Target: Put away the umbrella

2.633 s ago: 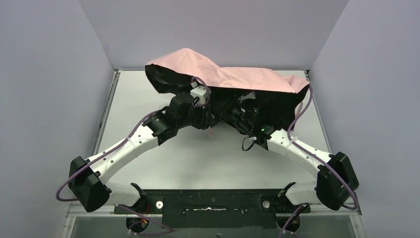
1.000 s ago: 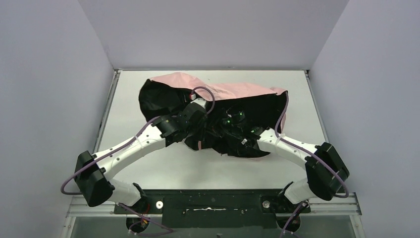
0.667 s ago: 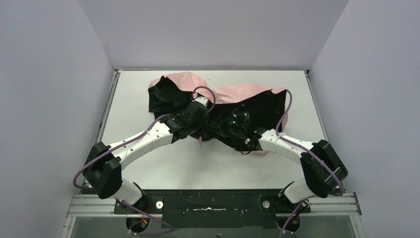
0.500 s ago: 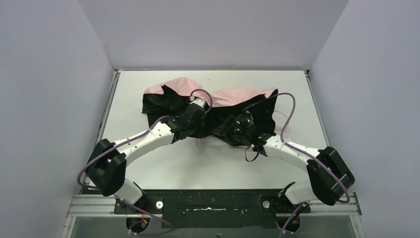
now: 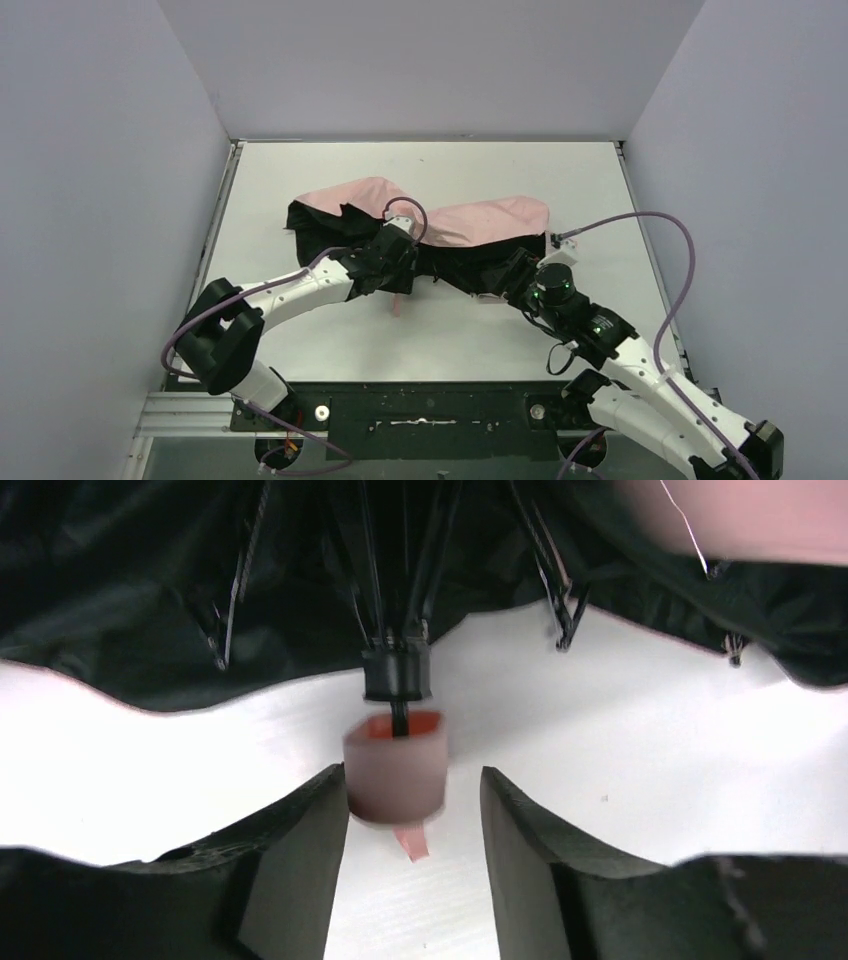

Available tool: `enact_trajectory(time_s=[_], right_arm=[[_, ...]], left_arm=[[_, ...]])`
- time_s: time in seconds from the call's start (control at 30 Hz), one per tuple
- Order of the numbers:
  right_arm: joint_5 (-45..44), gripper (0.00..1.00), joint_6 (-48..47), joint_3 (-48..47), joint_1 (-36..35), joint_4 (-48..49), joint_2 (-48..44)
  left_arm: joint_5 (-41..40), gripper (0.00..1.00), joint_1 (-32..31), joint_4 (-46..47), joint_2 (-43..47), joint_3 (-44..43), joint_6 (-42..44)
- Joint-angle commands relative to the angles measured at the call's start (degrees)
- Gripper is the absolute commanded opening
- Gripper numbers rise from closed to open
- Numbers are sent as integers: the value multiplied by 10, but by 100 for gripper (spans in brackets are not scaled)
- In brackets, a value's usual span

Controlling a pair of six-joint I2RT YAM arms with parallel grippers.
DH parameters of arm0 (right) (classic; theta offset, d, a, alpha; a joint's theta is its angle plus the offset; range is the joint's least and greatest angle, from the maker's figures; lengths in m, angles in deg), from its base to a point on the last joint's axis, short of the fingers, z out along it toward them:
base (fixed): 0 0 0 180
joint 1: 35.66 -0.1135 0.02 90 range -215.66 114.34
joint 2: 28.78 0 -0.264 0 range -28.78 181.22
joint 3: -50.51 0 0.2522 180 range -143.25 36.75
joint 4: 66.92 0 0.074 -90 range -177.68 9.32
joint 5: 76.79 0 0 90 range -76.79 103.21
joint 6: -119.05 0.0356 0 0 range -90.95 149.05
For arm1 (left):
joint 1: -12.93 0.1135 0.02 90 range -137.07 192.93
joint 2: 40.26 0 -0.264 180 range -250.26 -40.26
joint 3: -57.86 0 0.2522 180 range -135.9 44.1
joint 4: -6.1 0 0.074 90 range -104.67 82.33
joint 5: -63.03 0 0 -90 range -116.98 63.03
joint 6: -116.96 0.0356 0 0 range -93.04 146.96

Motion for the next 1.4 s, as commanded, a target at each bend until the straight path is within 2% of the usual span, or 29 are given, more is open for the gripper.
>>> enact_trajectory(time_s=[0.0,0.07,0.13,0.2,0.37,0.47,0.57,0.63,0.77,0.9,0.97,1.1,1.23,1.37], right_arm=[[-113,62,-92,-27,1,-93,-84],[-129,63,-125,-57,2,-128,-104],[-140,69,-161,-99,2,-162,-109],[-153,73,-194,-144,3,-194,-100],[-175,79,-281,-258,2,-238,-55],[-191,79,-306,-318,3,-259,-10],[-191,76,-332,-390,7,-296,64],[-173,74,-359,-435,16,-310,121],[-112,71,-409,-498,67,-310,217],[-35,62,-427,-540,164,-309,296],[-24,56,-428,-548,206,-313,327],[-22,45,-425,-527,281,-297,365],[-12,24,-423,-493,336,-277,394],[34,11,-417,-465,376,-258,423]], left_arm=[[25,54,-13,11,64,29,-14],[34,61,-15,-20,92,35,-23],[38,74,-22,-55,125,41,-28],[19,78,-44,-98,160,45,-30],[-36,79,-117,-187,226,24,-32],[-19,76,-125,-195,269,3,-20],[-22,75,-118,-201,290,-57,16],[-17,75,-86,-211,280,-112,47],[59,70,52,-214,225,-208,96],[69,66,177,-251,137,-309,127],[54,63,227,-271,98,-343,131],[37,58,324,-288,43,-363,130],[8,53,389,-303,-18,-377,130],[9,47,433,-295,-90,-401,136]])
